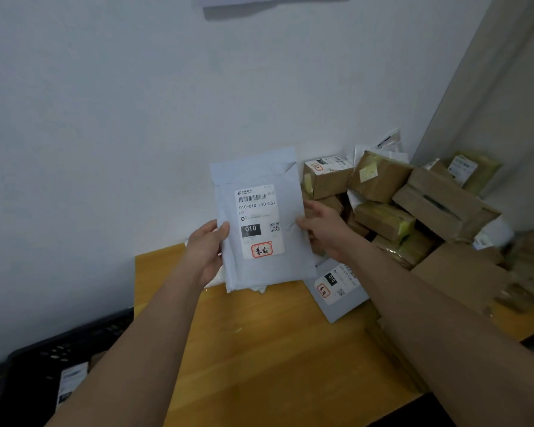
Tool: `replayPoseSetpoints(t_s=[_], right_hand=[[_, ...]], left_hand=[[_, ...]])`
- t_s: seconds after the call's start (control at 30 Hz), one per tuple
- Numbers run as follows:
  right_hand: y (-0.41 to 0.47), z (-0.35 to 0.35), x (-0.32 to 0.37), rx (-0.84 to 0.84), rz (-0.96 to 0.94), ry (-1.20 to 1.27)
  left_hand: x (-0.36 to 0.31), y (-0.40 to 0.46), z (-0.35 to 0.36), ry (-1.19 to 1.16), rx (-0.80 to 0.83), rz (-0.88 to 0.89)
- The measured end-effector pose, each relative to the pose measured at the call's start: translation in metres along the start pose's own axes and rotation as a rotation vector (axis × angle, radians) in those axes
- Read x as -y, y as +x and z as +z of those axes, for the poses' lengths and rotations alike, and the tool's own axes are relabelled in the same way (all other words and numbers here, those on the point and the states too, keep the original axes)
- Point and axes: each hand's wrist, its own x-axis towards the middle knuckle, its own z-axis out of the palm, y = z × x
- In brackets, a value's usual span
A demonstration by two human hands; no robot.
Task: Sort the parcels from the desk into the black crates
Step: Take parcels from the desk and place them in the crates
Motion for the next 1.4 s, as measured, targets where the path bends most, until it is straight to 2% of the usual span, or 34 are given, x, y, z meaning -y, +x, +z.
replayPoseSetpoints(t_s=[0.2,0.3,0.4,0.53,0.63,0.77,0.83,0.97,1.17,1.27,1.4], right_hand=[[-0.012,0.024,-0.018,0.122,0.012,-0.076],[-0.016,0.038,-0.034,0.169,0.01,-0.162],[-0.022,0.06,-0.051,0.198,0.002,-0.208],[-0.043,0.136,-0.075,0.248,-0.108,-0.33],[-0.071,0.197,-0.101,0.433,-0.132,-0.391],[-0.093,0.255,-0.121,0.65,-0.066,-0.369],[-0.104,0.282,-0.127,0.704,-0.052,-0.373],[-0.122,0.337,-0.143,0.723,-0.057,-0.389],[-0.13,0.417,-0.171,0.556,-0.088,-0.471],[-0.134,0.455,-0.197,0.51,-0.073,-0.561],[-0.139,0.481,-0.242,0.51,0.11,-0.634]], left_hand=[[0.021,-0.02,-0.025,0.03,-0.095,-0.036],[0.038,-0.039,-0.043,0.012,-0.232,-0.077],[0.054,-0.06,-0.073,-0.027,-0.374,-0.041],[0.066,-0.101,-0.126,-0.093,-0.557,0.019],[0.081,-0.141,-0.179,-0.098,-0.722,-0.006],[0.106,-0.211,-0.253,-0.11,-0.769,-0.061],[0.113,-0.232,-0.28,-0.152,-0.827,-0.057],[0.125,-0.246,-0.335,-0.221,-0.89,-0.052],[0.138,-0.226,-0.422,-0.186,-0.973,-0.092],[0.152,-0.212,-0.464,-0.078,-0.917,-0.167],[0.17,-0.199,-0.502,0.037,-0.817,-0.27]])
